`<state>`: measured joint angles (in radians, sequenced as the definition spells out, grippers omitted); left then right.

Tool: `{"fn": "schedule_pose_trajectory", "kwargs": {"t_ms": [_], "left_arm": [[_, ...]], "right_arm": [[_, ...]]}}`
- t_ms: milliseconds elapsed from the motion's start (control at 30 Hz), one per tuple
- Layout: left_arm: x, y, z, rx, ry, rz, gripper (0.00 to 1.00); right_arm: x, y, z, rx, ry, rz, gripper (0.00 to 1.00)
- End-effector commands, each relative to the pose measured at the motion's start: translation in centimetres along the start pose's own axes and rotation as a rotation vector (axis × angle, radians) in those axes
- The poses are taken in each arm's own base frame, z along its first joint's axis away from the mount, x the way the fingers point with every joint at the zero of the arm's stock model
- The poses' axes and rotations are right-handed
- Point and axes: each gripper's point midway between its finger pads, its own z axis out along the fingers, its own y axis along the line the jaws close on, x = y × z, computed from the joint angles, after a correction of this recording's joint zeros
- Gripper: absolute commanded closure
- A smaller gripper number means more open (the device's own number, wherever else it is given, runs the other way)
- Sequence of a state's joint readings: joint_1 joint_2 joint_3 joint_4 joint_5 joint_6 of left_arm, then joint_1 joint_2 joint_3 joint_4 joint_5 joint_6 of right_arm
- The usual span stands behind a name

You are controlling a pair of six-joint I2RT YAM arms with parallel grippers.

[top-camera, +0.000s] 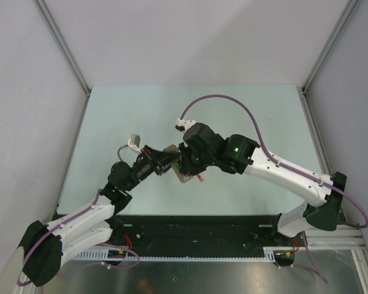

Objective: Load the batteries into the remote control

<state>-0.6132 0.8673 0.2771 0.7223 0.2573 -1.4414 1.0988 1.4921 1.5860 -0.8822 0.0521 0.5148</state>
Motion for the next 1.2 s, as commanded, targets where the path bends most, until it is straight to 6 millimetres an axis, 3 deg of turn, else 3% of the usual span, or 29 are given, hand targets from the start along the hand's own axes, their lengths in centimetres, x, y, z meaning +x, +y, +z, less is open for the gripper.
{"fn": "schedule_pose_trajectory", "kwargs": {"t_ms": [0, 533, 1033, 1167], "left_arm": [[1.8, -9.9, -1.2, 0.301, 0.096, -0.05, 1.0], [2.6, -10.2, -1.3, 0.335, 0.096, -0.073, 1.0], [1.9, -9.9, -1.3, 0.33, 0.037, -0.044, 1.0], [1.8, -9.5, -1.1, 0.307, 0.019, -0.025, 1.0]], "right_arm": [[-3.2, 1.2, 2.0, -0.041, -0.141, 0.054, 1.0], [-3.5, 3.9, 4.2, -0.17, -0.133, 0.14, 1.0], [-2.9, 1.8, 5.7, -0.079, -0.116, 0.143, 1.0], [-2.6, 1.5, 5.9, -0.067, -0.104, 0.146, 0.89]]}}
